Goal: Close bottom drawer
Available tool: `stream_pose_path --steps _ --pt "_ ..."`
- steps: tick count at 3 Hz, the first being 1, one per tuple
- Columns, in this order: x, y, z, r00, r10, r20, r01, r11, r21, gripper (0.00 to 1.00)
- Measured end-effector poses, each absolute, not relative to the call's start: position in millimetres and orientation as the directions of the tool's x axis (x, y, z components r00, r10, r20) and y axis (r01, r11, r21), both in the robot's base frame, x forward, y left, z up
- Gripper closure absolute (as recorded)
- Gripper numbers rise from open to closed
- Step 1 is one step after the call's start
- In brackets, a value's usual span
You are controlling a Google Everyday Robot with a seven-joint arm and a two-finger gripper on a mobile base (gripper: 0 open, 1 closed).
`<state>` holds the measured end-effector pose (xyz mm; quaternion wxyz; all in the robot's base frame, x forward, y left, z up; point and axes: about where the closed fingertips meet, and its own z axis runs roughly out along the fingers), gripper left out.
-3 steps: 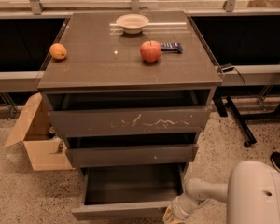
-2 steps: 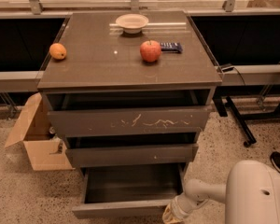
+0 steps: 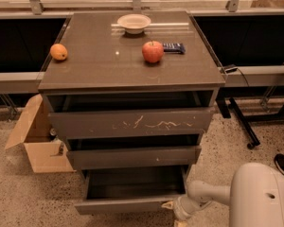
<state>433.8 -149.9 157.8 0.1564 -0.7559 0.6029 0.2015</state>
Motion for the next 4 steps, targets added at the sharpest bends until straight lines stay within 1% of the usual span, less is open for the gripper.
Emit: stream_pose_path --steps 2,3,4 --pt "461.4 -164.0 165.1 0.196 -0.826 -0.528 -0.975 -0.223 -0.012 0.00" --pt "476.2 -168.9 172.5 0.211 -0.814 -0.540 -0.972 -0.233 -0.030 0.17" --pt "493.4 -172.4 176.4 0.221 -0.806 -0.549 -0.970 -0.240 -0.038 0.41"
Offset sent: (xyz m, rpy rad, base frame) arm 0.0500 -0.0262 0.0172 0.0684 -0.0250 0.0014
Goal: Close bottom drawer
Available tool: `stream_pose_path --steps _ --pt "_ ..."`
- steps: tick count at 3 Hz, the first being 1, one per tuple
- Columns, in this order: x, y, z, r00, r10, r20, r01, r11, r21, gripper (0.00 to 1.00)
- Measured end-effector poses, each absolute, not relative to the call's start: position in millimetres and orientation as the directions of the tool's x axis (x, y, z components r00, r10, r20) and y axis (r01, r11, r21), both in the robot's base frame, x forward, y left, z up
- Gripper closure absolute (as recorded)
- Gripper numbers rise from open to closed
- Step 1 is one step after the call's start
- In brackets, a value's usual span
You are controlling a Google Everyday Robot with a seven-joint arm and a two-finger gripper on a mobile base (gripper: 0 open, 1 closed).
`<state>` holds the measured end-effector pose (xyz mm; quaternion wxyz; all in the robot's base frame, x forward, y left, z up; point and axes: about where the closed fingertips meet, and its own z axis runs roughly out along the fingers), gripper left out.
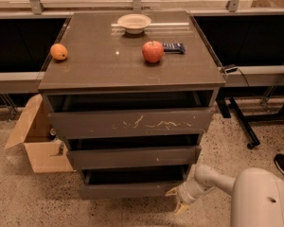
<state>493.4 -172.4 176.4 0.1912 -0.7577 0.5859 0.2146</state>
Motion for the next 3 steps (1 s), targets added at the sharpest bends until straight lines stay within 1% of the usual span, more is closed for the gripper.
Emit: stream_pose_path --steps 1,2,3 --pt "517.6 -177.8 177.4 0.222 -0.804 -0.551 -0.970 -0.238 -0.044 0.69" --pt "532.1 -181.1 176.3 0.215 -0.809 -0.546 -0.972 -0.229 -0.043 0.55" --pt "538.3 -184.5 172.8 0.199 -0.814 -0.546 -0.976 -0.214 -0.036 0.31"
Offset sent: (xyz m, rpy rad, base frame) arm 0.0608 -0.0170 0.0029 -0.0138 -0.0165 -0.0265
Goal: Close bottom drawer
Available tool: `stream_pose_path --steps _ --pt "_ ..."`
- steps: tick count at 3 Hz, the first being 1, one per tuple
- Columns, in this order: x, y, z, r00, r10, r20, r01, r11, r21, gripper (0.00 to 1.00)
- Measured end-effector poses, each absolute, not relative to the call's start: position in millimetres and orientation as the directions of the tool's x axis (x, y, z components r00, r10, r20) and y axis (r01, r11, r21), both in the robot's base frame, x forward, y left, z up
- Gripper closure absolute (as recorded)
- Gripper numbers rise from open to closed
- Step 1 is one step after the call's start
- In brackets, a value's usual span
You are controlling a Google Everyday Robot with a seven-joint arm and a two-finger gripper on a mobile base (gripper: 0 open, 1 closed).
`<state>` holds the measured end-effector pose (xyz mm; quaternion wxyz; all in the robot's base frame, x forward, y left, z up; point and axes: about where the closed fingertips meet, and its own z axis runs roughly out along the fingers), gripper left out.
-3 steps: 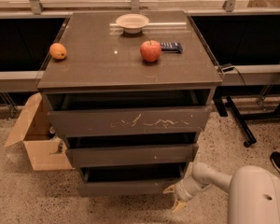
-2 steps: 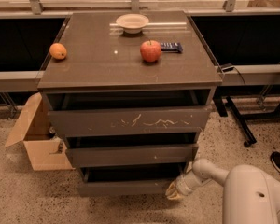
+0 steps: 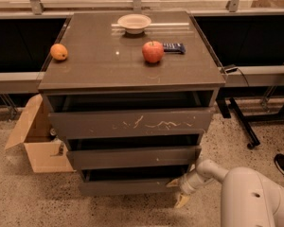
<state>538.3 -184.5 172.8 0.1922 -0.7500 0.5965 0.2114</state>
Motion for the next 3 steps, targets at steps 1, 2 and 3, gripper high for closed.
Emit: stream_pose_path --steps 1,2,3 --pt "547.7 -188.4 170.1 0.185 -0.815 -0.549 -0.979 -0.200 -0.033 0.08" --pt "541.2 -191.1 174.4 0.187 -0.796 -0.575 -0.979 -0.202 -0.039 0.00" --pt "516.5 -191.0 181.1 0.204 -0.758 -0.619 -0.971 -0.236 -0.030 0.00"
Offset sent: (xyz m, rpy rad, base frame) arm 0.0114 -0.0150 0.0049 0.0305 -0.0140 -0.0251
